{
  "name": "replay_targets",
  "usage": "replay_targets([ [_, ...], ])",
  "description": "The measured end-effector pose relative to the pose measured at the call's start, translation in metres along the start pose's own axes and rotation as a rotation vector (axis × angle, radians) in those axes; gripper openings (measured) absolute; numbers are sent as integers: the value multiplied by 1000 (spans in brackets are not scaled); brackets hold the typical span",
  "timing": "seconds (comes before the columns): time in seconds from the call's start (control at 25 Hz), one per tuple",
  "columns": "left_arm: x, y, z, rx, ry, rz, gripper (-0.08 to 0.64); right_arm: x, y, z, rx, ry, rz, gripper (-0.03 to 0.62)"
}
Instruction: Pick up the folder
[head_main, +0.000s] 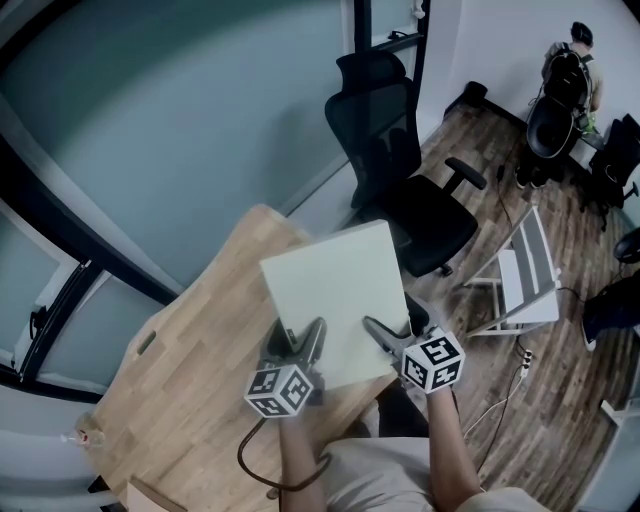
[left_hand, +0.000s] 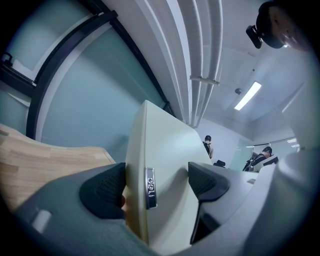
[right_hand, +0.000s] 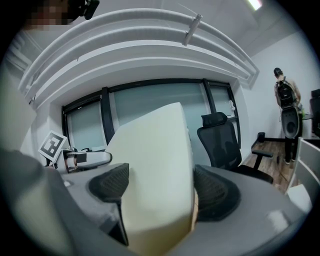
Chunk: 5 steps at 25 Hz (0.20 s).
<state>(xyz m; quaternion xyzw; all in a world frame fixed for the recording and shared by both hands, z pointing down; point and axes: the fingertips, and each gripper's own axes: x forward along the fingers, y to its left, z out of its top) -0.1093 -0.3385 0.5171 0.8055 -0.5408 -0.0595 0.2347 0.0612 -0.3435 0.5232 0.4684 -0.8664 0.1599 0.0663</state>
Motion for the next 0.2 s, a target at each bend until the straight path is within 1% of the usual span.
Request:
replay_targets([
  [0.2, -2, 3, -7, -46, 20, 1, 374, -1, 2, -2, -21, 12, -1, 405],
])
